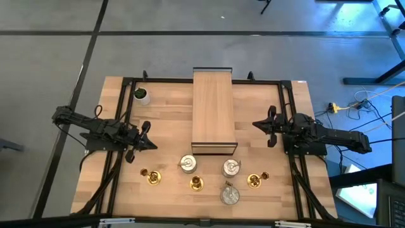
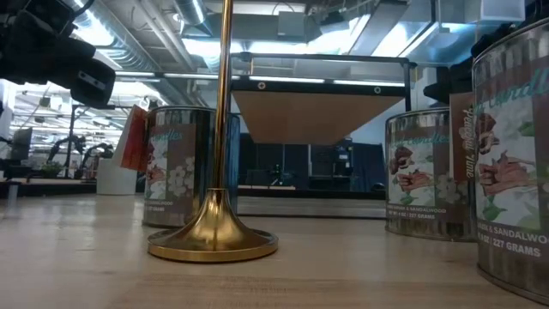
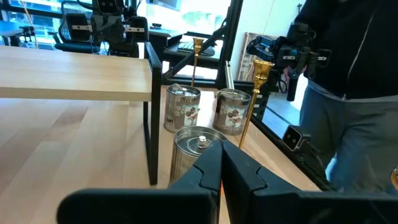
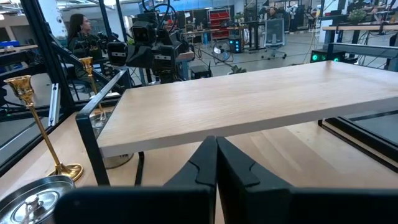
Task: Pick & Place candle stick holders
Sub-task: Put the bottom right gold candle holder on the shelf
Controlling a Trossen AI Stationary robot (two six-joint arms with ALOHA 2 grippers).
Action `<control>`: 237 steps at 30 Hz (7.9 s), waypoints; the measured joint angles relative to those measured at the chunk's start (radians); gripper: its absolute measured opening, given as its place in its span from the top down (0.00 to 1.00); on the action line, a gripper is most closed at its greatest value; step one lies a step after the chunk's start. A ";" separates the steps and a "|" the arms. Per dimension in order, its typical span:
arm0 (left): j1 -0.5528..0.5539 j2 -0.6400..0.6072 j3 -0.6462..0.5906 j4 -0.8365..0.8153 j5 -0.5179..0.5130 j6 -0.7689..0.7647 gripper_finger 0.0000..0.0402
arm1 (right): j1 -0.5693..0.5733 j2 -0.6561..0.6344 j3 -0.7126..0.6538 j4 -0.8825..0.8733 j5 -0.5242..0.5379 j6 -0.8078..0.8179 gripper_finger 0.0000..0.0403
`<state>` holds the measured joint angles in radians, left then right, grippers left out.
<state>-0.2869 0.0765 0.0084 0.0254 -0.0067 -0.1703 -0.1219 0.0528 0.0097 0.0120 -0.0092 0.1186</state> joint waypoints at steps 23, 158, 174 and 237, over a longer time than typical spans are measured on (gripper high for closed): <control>0.001 0.000 0.000 0.048 -0.034 0.185 1.00 | 0.000 -0.001 0.000 0.627 0.236 0.888 0.99; 0.002 0.179 0.007 0.598 -0.813 -0.664 1.00 | 1.218 1.373 1.386 -0.995 0.075 1.919 0.99; 0.002 0.179 0.007 0.589 -0.805 -0.685 1.00 | 1.231 1.567 1.385 -1.266 0.220 2.039 0.75; 0.001 0.179 0.007 0.553 -0.761 -0.864 1.00 | 1.076 1.902 1.384 -1.267 0.656 2.279 0.56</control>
<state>-0.2859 0.2551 0.0158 0.5781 -0.7681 -1.0341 0.9543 1.9551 1.3937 -1.2548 0.6472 2.3977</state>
